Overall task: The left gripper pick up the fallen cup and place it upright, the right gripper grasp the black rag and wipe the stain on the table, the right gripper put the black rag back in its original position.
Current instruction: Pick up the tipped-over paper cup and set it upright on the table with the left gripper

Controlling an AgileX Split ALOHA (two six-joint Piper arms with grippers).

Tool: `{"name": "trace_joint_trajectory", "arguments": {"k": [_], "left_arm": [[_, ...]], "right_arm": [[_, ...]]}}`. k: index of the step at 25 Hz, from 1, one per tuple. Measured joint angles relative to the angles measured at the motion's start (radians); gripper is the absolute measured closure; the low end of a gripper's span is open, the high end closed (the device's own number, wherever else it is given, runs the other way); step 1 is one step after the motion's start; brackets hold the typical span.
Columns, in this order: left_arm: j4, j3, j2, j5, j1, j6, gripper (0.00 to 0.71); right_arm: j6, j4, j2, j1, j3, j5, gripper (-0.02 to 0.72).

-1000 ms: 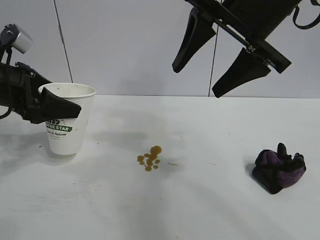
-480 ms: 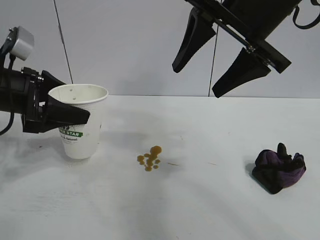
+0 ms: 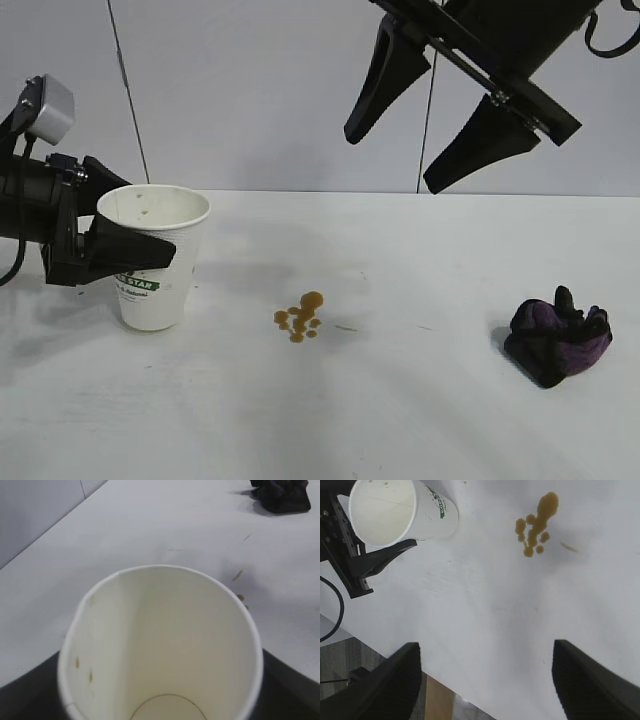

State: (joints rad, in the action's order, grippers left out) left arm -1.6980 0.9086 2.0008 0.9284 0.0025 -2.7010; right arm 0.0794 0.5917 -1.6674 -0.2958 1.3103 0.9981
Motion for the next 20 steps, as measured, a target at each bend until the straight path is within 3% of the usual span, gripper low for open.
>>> {"name": "trace_joint_trajectory", "arguments": {"k": [15, 20], "left_arm": [[0.004, 0.0, 0.0, -0.145, 0.0, 0.076, 0.046], [0.119, 0.0, -0.002, -0.197, 0.0, 0.208, 0.044]], "right_arm": [[0.0, 0.0, 0.0, 0.0, 0.0, -0.007, 0.201], [0.0, 0.0, 0.0, 0.0, 0.0, -0.008, 0.201]]}}
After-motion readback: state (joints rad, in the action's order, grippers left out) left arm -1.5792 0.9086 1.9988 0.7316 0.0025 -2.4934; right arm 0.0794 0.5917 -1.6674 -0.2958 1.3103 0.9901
